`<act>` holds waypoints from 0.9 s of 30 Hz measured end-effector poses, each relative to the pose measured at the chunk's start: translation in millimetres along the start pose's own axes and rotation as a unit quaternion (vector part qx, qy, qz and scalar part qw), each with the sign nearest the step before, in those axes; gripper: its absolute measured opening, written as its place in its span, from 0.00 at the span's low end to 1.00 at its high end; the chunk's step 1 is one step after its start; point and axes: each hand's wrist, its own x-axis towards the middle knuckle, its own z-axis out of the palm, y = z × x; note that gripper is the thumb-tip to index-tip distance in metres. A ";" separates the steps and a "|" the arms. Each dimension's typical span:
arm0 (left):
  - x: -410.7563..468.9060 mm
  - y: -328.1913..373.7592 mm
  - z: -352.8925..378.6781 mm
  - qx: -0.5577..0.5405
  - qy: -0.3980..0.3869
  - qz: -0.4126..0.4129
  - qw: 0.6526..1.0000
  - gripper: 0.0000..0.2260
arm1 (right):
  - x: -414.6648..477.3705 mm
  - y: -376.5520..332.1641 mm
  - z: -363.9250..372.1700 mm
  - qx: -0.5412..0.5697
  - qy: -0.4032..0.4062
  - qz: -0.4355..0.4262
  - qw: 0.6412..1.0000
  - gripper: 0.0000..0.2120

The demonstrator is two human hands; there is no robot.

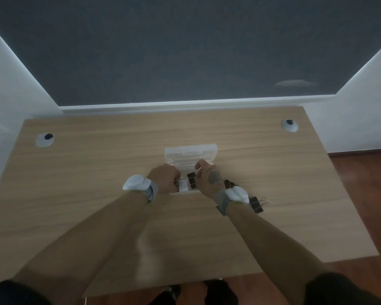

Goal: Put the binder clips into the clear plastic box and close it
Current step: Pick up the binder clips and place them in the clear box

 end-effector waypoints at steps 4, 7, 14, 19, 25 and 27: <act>0.2 -5.8 3.7 -0.016 -0.004 -0.004 1.000 0.14 | 1.8 -2.5 5.5 -0.030 -0.015 0.014 0.999 0.11; -0.6 -10.6 7.0 -0.038 0.012 -0.003 0.999 0.23 | 4.1 -7.1 9.8 -0.033 -0.014 0.016 0.999 0.11; -7.8 -11.8 19.5 -0.007 0.030 0.022 0.999 0.29 | 3.7 -16.2 20.6 -0.056 -0.025 0.021 0.998 0.10; -6.8 -9.0 23.4 0.001 0.048 0.025 0.999 0.22 | 5.4 -19.7 23.9 -0.060 -0.039 0.035 0.997 0.11; -5.5 -9.6 24.1 -0.008 0.047 0.033 0.998 0.20 | 6.3 -24.6 26.7 -0.048 -0.063 0.044 0.996 0.14; -5.2 -9.8 24.3 -0.005 0.045 0.035 0.998 0.20 | 5.8 -25.3 26.7 -0.049 -0.061 0.050 0.996 0.15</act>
